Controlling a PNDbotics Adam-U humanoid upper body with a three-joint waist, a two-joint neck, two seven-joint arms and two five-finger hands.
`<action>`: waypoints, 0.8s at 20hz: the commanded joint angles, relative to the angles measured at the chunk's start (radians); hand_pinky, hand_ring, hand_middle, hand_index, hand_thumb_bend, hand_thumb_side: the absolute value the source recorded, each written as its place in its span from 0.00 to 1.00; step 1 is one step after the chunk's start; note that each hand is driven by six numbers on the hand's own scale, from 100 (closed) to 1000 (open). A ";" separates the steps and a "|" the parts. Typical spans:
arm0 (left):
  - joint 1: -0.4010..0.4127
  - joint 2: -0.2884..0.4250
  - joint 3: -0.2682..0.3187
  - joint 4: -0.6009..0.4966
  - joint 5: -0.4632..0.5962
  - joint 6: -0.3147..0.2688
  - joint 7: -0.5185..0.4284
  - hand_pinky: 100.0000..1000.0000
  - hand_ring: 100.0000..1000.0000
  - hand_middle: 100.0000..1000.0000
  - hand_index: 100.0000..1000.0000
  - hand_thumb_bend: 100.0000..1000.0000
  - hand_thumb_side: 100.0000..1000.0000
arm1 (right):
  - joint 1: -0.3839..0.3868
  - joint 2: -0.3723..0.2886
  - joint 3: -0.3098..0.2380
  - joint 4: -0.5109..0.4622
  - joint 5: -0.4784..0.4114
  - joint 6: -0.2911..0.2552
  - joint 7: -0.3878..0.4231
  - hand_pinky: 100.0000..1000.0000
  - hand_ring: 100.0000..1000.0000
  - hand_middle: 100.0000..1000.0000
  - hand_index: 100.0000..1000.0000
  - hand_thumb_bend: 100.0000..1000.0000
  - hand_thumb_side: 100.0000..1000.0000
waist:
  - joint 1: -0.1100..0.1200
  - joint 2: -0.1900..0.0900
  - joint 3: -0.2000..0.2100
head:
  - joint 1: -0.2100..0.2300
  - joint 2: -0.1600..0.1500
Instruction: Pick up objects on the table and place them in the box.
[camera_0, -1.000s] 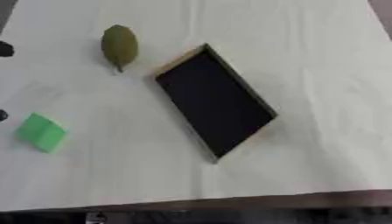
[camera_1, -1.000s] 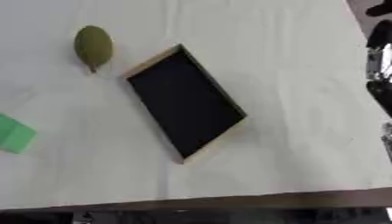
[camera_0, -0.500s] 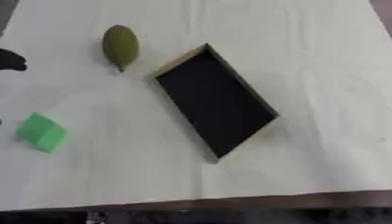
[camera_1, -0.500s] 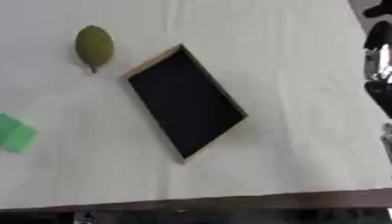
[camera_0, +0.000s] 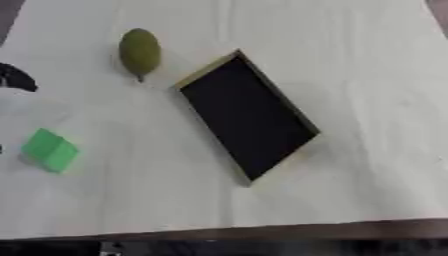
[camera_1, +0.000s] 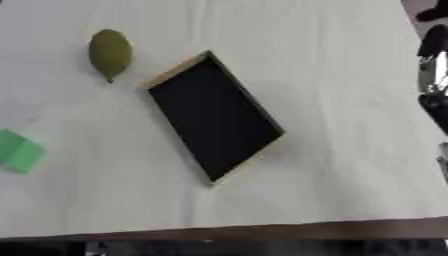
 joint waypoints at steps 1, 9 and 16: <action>-0.002 0.051 0.007 -0.020 0.042 -0.066 -0.126 0.90 0.86 0.80 0.90 0.60 0.17 | -0.009 -0.018 -0.005 -0.015 -0.008 0.003 0.003 0.88 0.86 0.55 0.89 0.00 0.54 | 0.003 -0.017 0.003 | 0.002 0.004; 0.007 0.031 0.001 -0.045 0.129 -0.021 -0.252 0.89 0.84 0.75 0.90 0.58 0.25 | -0.013 -0.004 -0.006 -0.015 -0.015 0.011 0.006 0.88 0.86 0.54 0.89 0.00 0.54 | 0.002 -0.016 0.000 | 0.006 0.004; 0.010 -0.004 -0.004 -0.043 0.141 0.002 -0.324 0.90 0.86 0.80 0.91 0.57 0.26 | -0.013 0.009 -0.004 -0.015 -0.019 0.015 0.010 0.88 0.86 0.54 0.89 0.00 0.54 | -0.003 -0.014 -0.003 | 0.013 0.004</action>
